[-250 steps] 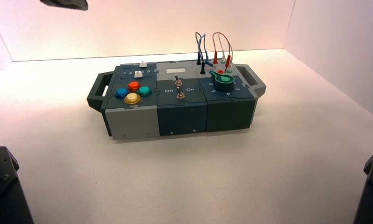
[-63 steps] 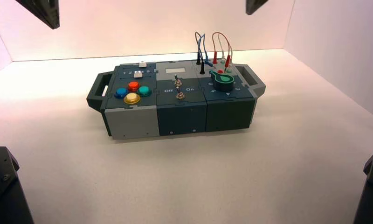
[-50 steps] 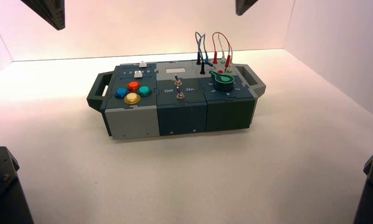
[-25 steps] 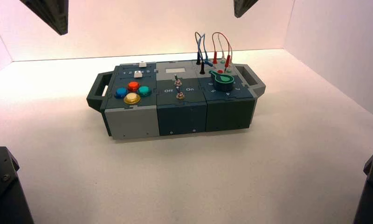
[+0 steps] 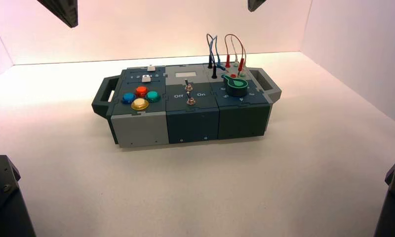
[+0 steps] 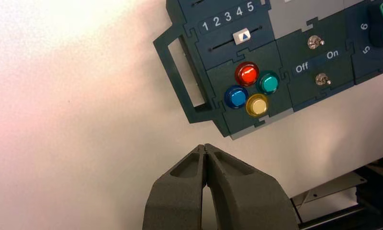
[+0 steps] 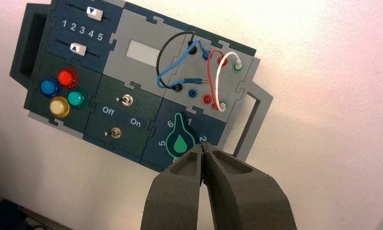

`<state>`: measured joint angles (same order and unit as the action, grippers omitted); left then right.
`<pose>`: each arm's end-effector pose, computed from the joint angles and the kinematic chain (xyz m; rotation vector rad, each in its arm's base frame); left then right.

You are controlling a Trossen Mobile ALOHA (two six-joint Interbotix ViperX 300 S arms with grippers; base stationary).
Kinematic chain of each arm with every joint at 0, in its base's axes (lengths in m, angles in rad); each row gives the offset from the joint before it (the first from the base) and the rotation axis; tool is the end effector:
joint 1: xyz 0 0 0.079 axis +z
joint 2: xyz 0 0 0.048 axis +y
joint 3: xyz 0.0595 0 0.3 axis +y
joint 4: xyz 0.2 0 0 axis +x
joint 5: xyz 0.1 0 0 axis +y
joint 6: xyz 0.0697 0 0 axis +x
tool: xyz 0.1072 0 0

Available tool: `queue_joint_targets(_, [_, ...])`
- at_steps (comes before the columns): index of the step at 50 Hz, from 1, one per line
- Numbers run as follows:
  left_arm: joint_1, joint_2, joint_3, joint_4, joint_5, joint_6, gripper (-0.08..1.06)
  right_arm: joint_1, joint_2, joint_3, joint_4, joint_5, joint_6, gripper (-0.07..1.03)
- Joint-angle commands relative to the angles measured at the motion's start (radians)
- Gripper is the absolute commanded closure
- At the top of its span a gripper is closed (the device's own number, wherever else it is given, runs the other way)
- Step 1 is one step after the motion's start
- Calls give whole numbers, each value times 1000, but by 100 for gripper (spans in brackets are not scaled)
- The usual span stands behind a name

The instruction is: View the box from the top.

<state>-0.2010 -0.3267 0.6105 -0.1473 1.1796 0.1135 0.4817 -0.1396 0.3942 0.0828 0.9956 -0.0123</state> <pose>0.2574 -0.0769 0.1720 0.0936 1.4567 -0.3165 0.3163 0.1792 0.1894 -0.2306 1.2429 0.4563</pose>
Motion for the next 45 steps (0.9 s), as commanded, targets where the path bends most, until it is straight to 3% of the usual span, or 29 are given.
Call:
queue_joint_targets(1, [-8,-2,-20,2,-8,0,101,3,-21,-20,0,-8,8,99])
queue_joint_targets(45, [-8,-12,-17,5,-32,6,101,3,-18,6,-12,-9,5,99])
